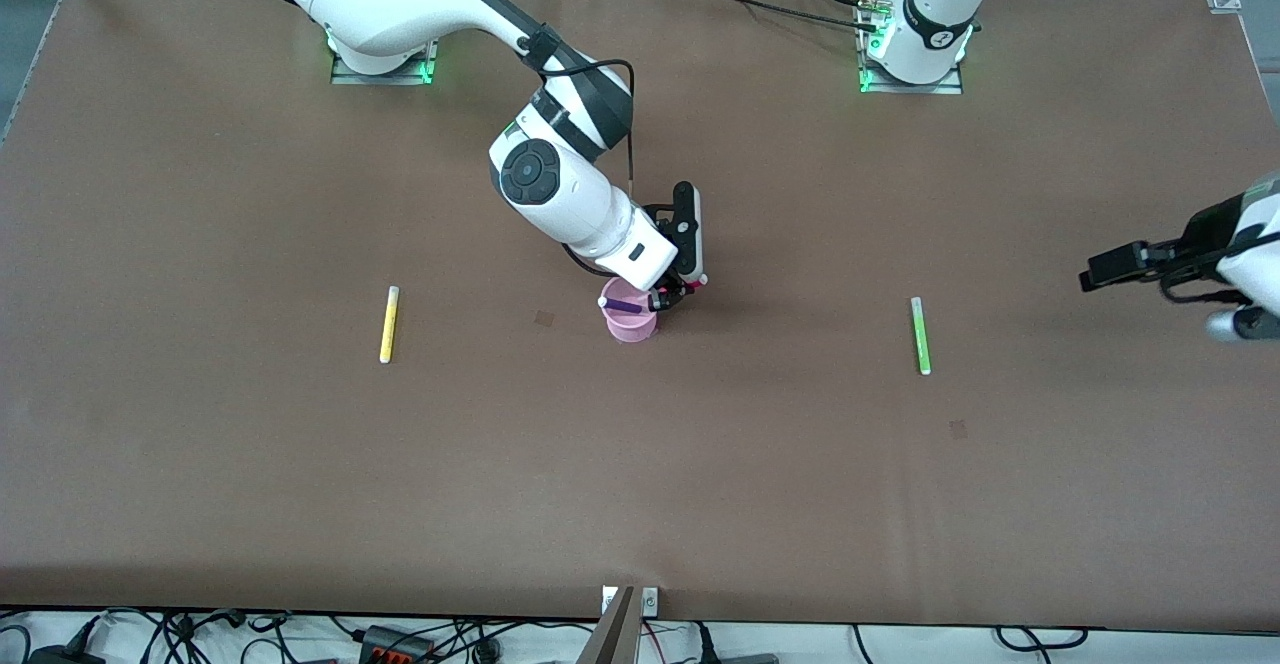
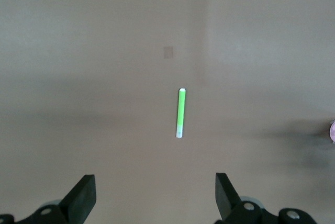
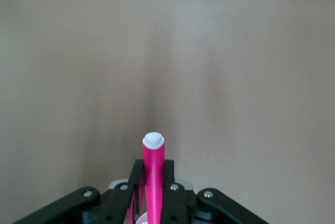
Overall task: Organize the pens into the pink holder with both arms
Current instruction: 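Lower the pink pen toward the cup while the left gripper moves away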
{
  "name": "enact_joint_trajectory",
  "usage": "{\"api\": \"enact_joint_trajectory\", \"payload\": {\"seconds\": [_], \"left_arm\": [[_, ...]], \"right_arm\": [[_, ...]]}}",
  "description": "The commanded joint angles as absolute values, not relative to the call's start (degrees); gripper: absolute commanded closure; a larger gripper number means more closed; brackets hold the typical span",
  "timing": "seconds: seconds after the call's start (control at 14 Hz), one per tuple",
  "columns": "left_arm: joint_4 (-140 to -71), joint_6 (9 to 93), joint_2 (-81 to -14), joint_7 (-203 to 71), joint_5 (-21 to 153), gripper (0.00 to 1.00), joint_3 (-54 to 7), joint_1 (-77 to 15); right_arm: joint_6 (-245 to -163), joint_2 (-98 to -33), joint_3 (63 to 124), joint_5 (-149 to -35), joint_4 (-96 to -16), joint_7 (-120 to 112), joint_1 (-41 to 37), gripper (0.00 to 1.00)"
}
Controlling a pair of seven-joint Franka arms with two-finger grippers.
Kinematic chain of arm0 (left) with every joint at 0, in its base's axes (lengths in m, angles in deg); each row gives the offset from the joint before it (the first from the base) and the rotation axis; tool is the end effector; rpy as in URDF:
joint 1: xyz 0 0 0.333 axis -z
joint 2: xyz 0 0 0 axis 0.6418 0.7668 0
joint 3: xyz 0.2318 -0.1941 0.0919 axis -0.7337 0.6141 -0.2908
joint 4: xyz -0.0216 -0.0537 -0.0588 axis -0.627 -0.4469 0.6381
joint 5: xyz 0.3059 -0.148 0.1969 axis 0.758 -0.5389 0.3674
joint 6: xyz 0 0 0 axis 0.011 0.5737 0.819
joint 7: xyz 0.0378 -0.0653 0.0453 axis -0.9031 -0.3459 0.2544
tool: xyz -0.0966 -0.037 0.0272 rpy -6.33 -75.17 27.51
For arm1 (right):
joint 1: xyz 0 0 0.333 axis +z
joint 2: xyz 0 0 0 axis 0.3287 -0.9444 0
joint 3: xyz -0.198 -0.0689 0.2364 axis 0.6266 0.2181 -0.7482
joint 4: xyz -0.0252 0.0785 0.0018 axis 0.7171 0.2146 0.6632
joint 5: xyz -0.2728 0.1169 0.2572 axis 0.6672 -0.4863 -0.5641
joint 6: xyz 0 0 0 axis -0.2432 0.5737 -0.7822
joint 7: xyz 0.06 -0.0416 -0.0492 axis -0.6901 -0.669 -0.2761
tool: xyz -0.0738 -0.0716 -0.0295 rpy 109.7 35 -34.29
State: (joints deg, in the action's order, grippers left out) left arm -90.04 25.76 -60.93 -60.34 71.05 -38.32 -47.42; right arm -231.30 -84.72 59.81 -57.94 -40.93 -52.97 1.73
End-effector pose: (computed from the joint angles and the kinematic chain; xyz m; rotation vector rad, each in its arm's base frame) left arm 0.6167 0.0394 0.5549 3.0539 0.1359 -0.1029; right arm 0.5491 0.5103 0.3119 -1.9359 -1.9816 -0.5126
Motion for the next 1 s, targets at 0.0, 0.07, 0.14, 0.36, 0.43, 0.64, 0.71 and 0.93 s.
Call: {"api": "enact_joint_trajectory", "payload": {"seconds": [0.0,0.07,0.14,0.36,0.43,0.64,0.71,0.93], "left_arm": [[-96.74,28.09,-66.49,-58.84,71.26,0.00,-42.08,-43.11],[-97.62,28.18,-67.29,-58.76,72.32,0.00,-42.79,-41.70],[-98.67,28.26,-68.25,-58.67,73.64,0.00,-43.15,-40.56],[-100.26,28.88,-70.10,-58.58,75.58,0.00,-43.85,-37.21],[-100.61,28.97,-70.19,-58.67,75.58,0.00,-44.20,-36.68],[-100.44,28.71,-70.02,-58.67,75.58,0.00,-45.87,-35.19],[-100.09,28.62,-69.67,-58.58,75.58,0.00,-45.87,-35.44],[-99.30,27.65,-69.31,-58.84,75.58,0.00,-45.61,-35.71]], "right_arm": [[-229.97,-84.11,59.98,-57.71,-41.43,-53.48,1.38,1.00],[-229.36,-84.11,59.98,-57.71,-41.52,-53.48,1.29,1.00],[-228.49,-84.11,59.98,-57.71,-41.52,-53.48,1.29,1.00],[-225.15,-83.93,59.98,-57.89,-41.43,-53.48,0.77,1.00],[-224.44,-83.93,59.89,-57.80,-41.43,-53.56,0.67,1.00],[-224.43,-83.93,59.89,-57.80,-41.43,-53.65,0.50,1.00],[-224.61,-84.02,59.98,-57.71,-41.43,-53.65,0.32,1.00],[-225.05,-84.11,59.98,-57.63,-41.17,-53.74,-0.03,1.00]]}}
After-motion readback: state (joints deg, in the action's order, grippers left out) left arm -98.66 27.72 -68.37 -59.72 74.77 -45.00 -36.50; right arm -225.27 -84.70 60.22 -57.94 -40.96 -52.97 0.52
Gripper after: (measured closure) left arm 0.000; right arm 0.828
